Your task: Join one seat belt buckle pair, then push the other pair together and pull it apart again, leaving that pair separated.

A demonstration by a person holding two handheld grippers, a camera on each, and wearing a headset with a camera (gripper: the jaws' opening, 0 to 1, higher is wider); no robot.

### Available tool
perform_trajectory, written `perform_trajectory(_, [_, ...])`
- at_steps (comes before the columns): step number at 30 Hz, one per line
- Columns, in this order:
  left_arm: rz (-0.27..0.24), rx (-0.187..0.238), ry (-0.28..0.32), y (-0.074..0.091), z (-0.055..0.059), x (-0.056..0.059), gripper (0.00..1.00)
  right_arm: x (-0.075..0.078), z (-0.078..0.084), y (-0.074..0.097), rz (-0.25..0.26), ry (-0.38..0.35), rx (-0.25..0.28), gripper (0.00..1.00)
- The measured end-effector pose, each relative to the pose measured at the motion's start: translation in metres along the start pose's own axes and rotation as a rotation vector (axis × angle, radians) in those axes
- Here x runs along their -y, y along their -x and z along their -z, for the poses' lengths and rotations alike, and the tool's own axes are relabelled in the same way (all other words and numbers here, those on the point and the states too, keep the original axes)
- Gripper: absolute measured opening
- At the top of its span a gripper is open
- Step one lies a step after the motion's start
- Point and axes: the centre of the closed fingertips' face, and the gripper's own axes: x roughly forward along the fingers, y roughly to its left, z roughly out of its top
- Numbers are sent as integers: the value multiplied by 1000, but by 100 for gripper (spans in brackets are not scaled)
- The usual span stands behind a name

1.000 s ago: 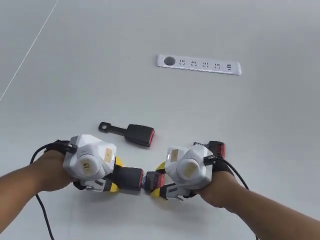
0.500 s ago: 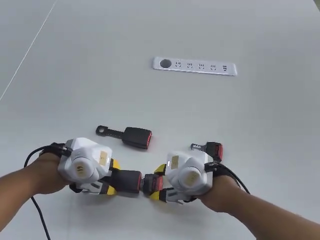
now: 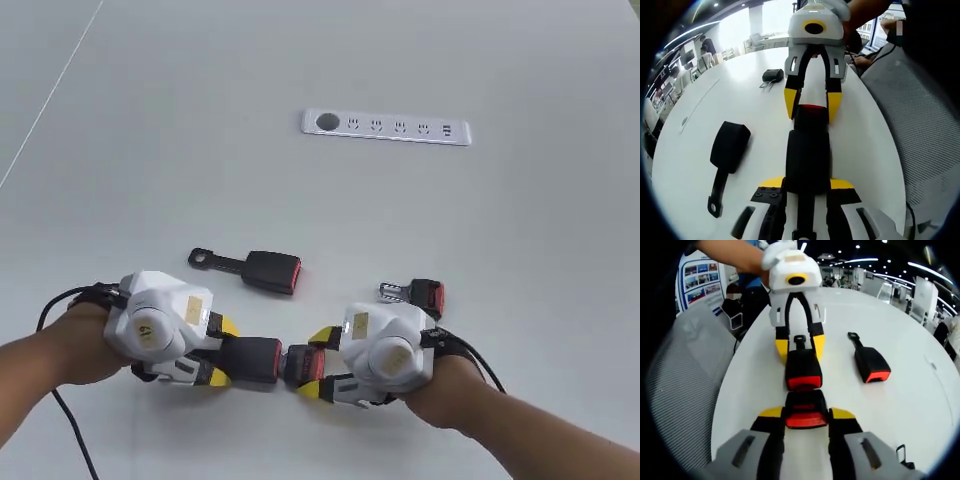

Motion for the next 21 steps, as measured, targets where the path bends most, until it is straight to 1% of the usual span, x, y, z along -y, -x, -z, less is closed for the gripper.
perform_trajectory(5, [7,3,-4,0,-1,0,30,0,1,0,-2,-7,8,32])
perform_trajectory(8, [5,6,-2,0,-2,1,30,0,1,0,1,-24,28,32])
perform_trajectory(13, [5,8,-1,0,-2,0,31,1,0,0,0,-21,27,32])
perform_trajectory(14, [6,8,7,0,-2,0,31,1,0,0,1,-21,28,32])
perform_trajectory(15, [12,3,34,0,-2,0,31,0,0,-1,-2,-31,27,32])
perform_trajectory(16, [15,0,42,0,-3,-1,31,0,1,-1,-5,-39,24,33])
perform_trajectory(17, [17,-17,6,-1,-2,0,31,0,0,-1,-6,-35,27,33])
perform_trajectory(19, [18,-18,12,-1,-2,0,32,0,0,-1,-7,-28,26,33])
perform_trajectory(21, [15,-19,0,-1,-2,0,32,0,0,-1,-12,-34,29,34])
